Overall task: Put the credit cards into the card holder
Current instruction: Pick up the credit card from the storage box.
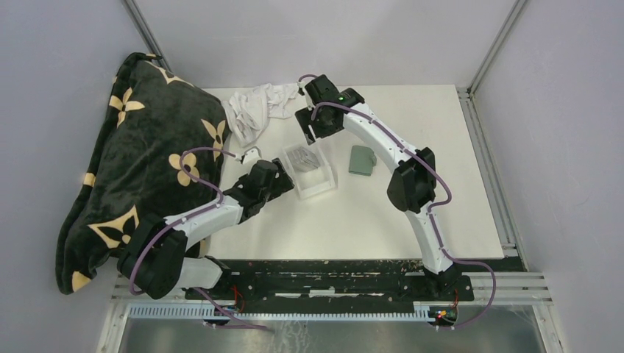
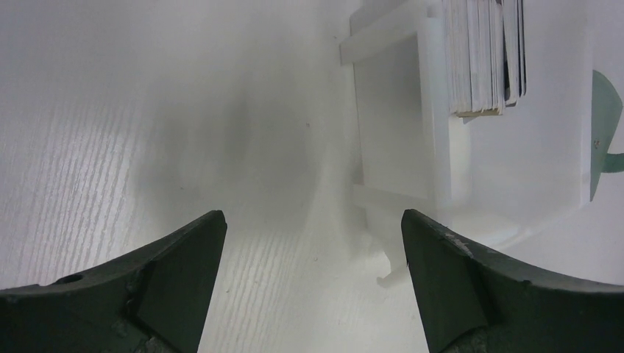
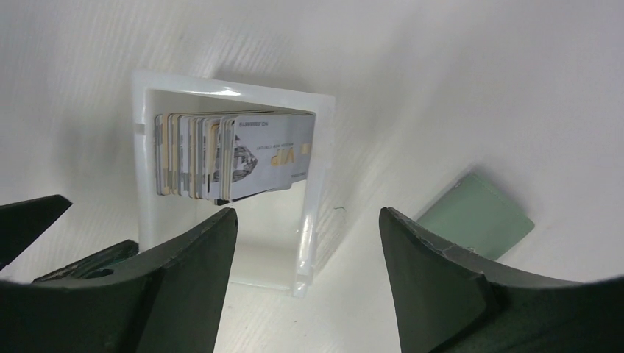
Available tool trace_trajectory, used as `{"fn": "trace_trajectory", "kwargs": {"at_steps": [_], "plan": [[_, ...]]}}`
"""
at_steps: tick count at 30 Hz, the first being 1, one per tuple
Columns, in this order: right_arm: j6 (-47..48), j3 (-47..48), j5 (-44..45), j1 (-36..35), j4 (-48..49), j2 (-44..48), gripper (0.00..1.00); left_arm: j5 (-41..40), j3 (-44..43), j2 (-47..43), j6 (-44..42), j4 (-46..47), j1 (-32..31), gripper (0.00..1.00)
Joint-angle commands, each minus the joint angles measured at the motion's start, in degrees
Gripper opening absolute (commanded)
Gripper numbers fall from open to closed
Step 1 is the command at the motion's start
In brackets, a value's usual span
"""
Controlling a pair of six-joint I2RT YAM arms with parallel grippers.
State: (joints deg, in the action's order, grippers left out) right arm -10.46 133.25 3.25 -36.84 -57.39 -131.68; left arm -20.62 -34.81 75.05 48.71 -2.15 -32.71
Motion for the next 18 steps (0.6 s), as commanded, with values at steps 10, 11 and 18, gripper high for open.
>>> {"fn": "trace_trajectory", "kwargs": {"at_steps": [10,11,18], "plan": [[-5.3,4.1,-9.5,-1.9,2.4,-2.5,0.76,5.4,0.4,1.2,2.3,7.8,4.3,0.95],[-5.6,4.3,-10.0,-1.9,2.6,-2.9,0.76,5.7,0.3,1.5,2.2,8.0,4.5,0.95],[-9.1,3.7,-14.4,-1.0,4.9,-5.6,0.76,7.8,0.4,2.9,1.3,10.1,5.6,0.94]]}}
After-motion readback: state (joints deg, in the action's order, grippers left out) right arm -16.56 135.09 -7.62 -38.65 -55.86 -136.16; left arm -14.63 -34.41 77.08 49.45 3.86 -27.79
